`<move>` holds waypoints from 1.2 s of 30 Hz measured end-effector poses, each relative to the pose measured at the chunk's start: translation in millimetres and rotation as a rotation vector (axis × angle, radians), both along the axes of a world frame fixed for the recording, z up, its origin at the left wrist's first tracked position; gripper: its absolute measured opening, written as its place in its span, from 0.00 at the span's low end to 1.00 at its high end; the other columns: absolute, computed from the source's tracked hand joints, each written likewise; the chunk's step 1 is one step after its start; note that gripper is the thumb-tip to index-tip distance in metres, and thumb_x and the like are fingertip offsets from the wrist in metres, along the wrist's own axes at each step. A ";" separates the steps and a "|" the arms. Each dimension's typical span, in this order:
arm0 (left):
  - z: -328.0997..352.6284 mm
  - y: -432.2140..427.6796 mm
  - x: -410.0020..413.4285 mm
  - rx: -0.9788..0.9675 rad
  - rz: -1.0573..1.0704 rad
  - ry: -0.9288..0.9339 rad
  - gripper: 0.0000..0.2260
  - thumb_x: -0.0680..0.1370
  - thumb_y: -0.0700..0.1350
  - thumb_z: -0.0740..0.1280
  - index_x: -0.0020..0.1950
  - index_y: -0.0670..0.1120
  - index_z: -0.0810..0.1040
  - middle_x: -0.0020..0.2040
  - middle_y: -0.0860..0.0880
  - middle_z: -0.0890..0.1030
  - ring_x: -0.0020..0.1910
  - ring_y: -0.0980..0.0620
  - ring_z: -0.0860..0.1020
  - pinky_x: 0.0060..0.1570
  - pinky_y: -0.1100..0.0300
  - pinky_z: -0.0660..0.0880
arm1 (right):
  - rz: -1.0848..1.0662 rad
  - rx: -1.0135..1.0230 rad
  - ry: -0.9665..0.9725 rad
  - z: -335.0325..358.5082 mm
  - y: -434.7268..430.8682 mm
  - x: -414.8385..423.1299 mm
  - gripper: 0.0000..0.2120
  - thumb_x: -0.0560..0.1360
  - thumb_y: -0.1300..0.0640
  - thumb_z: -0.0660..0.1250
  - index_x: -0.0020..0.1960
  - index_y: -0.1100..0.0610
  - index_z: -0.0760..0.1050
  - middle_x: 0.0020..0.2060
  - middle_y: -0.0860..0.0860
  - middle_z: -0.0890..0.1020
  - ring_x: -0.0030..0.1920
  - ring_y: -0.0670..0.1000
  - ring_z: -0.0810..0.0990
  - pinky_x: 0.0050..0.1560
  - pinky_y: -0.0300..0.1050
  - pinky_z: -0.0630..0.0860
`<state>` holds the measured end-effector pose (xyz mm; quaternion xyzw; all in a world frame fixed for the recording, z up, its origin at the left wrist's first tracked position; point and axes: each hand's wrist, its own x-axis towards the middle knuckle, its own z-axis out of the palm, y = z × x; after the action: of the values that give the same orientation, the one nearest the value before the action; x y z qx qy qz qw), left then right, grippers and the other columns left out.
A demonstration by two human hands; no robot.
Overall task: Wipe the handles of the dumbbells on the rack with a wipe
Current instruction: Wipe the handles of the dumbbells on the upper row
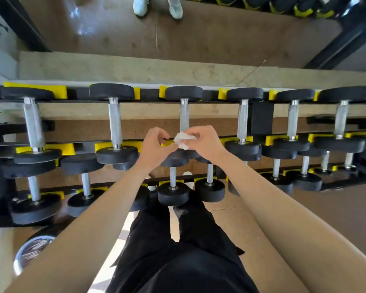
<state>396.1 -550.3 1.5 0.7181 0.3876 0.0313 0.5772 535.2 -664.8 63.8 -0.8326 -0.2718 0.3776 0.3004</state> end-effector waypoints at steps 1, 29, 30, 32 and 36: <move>7.2 5.0 1.2 -0.045 -0.053 -0.068 0.18 0.69 0.48 0.76 0.56 0.53 0.75 0.57 0.49 0.77 0.56 0.50 0.76 0.56 0.52 0.76 | -0.145 0.064 0.175 4.6 -0.5 1.0 0.05 0.76 0.61 0.73 0.51 0.61 0.83 0.47 0.55 0.85 0.49 0.54 0.84 0.48 0.48 0.83; -18.5 14.1 30.7 0.191 -0.224 0.373 0.12 0.78 0.51 0.72 0.47 0.42 0.83 0.45 0.45 0.84 0.47 0.45 0.81 0.51 0.51 0.78 | 0.272 -0.175 0.149 -51.8 -19.0 66.8 0.11 0.76 0.50 0.73 0.57 0.51 0.81 0.55 0.44 0.81 0.55 0.45 0.77 0.55 0.41 0.71; -18.5 16.6 27.0 0.186 -0.220 0.397 0.13 0.78 0.52 0.72 0.50 0.42 0.83 0.47 0.45 0.84 0.48 0.45 0.81 0.52 0.51 0.78 | 0.329 -0.178 0.138 -52.9 -19.0 64.6 0.10 0.75 0.52 0.74 0.55 0.51 0.81 0.53 0.44 0.82 0.53 0.44 0.77 0.53 0.40 0.70; -19.1 23.2 20.5 0.208 -0.236 0.439 0.14 0.79 0.53 0.71 0.52 0.41 0.84 0.50 0.44 0.84 0.51 0.44 0.81 0.54 0.51 0.78 | 0.343 -0.173 0.126 -55.6 -17.7 61.8 0.05 0.75 0.57 0.73 0.51 0.52 0.83 0.49 0.45 0.82 0.50 0.42 0.78 0.50 0.38 0.71; -18.6 30.1 18.4 0.242 -0.271 0.482 0.14 0.79 0.52 0.70 0.55 0.42 0.85 0.56 0.42 0.84 0.58 0.43 0.80 0.59 0.51 0.76 | 0.357 -0.199 0.087 -55.7 -10.4 62.3 0.04 0.75 0.60 0.73 0.49 0.53 0.83 0.48 0.46 0.83 0.47 0.40 0.78 0.45 0.32 0.70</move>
<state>414.5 -520.2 -17.1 0.8137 0.4074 -0.1714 0.3776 597.5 -675.2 8.1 -0.7797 -0.3632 0.4855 0.1564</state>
